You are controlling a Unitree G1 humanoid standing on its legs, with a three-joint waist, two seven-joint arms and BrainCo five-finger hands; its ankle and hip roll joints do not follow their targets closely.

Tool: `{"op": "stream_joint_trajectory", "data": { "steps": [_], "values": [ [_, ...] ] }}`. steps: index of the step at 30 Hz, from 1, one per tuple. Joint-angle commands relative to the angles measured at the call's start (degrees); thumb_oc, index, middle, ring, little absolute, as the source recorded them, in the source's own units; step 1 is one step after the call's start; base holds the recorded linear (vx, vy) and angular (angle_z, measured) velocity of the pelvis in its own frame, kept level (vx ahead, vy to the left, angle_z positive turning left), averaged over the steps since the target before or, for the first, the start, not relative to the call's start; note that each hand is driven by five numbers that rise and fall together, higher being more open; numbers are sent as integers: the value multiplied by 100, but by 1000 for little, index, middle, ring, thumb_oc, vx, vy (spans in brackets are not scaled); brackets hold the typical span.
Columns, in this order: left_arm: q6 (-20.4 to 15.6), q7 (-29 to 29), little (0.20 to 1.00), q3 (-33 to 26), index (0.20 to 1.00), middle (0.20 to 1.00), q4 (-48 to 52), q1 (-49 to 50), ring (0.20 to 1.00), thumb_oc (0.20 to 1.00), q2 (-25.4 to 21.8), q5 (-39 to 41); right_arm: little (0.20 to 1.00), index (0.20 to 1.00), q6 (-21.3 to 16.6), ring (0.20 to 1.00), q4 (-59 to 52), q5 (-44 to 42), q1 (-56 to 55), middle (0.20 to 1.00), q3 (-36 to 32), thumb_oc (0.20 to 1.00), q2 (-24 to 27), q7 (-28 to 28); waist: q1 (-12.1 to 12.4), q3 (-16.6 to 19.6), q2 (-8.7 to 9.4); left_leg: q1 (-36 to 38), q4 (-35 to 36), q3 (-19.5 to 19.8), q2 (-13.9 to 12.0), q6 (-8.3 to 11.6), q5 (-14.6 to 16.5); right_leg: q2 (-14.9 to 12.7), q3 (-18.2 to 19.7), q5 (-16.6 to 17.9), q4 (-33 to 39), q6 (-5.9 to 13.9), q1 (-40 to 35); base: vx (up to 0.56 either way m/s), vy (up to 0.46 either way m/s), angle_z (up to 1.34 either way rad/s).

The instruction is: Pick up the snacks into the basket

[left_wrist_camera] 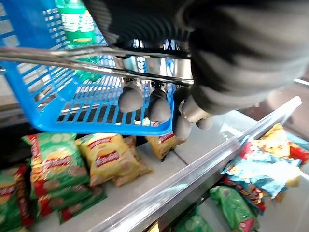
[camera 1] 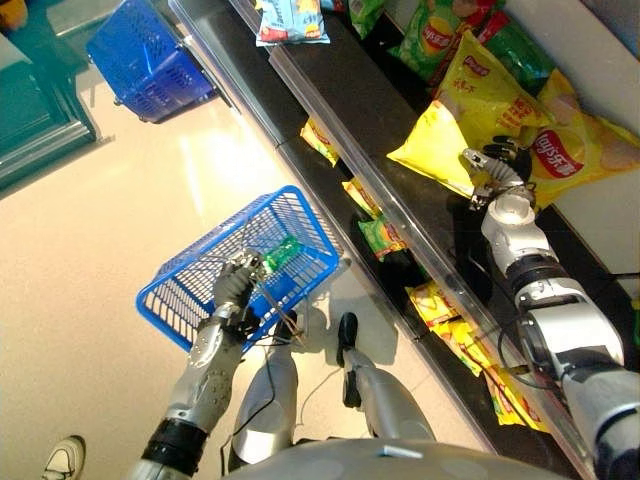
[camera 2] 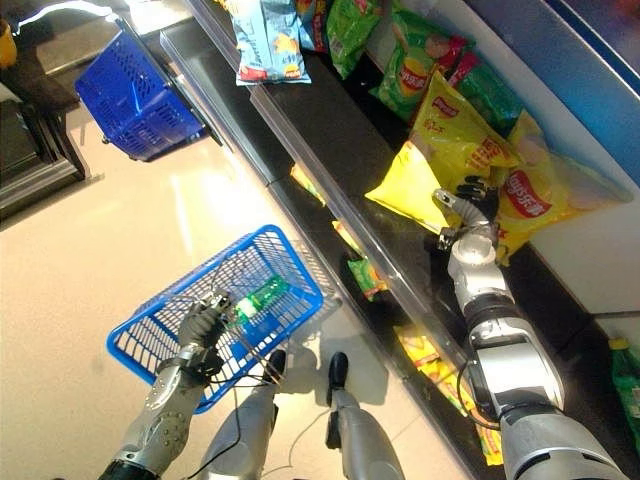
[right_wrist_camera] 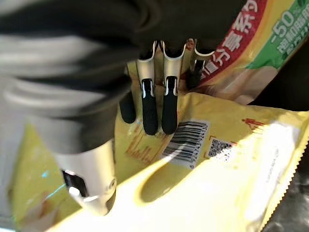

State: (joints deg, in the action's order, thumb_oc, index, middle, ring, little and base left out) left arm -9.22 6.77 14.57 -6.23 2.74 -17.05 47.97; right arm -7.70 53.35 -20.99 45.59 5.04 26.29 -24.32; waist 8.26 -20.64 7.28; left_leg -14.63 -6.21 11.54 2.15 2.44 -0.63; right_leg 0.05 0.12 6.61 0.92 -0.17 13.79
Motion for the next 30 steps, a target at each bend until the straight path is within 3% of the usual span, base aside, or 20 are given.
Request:
{"op": "stream_joint_trajectory", "data": {
  "steps": [1, 15, 30],
  "values": [
    [-660, -148, 200, -423, 200, 200, 1395, -322, 200, 200, -113, -439, 1000, 1000, -237, 1000, -352, -17, -420, 1000, -29, 1000, 105, -180, -115, 313, 144, 66, -160, 52, 336, -206, 441, -268, -34, -599, -481, 629, -227, 55, -20, 19],
    [-627, -322, 200, -728, 200, 200, 1200, -413, 200, 200, -50, -468, 1000, 1000, -179, 1000, -1064, 276, -2006, 1000, -529, 1000, -200, 59, -396, 916, 175, 757, 143, -87, 278, -267, 575, -277, 96, -739, -424, 650, -724, 38, 14, -5],
    [-580, -399, 200, -853, 200, 200, 1031, -413, 200, 200, 81, -500, 1000, 1000, -200, 1000, -1311, 370, -2371, 1000, -708, 1000, -339, 218, -494, 1306, 160, 1127, 187, -163, 312, -339, 705, -269, 289, -808, -412, 650, -1021, 11, 9, -4]
  ]
}}
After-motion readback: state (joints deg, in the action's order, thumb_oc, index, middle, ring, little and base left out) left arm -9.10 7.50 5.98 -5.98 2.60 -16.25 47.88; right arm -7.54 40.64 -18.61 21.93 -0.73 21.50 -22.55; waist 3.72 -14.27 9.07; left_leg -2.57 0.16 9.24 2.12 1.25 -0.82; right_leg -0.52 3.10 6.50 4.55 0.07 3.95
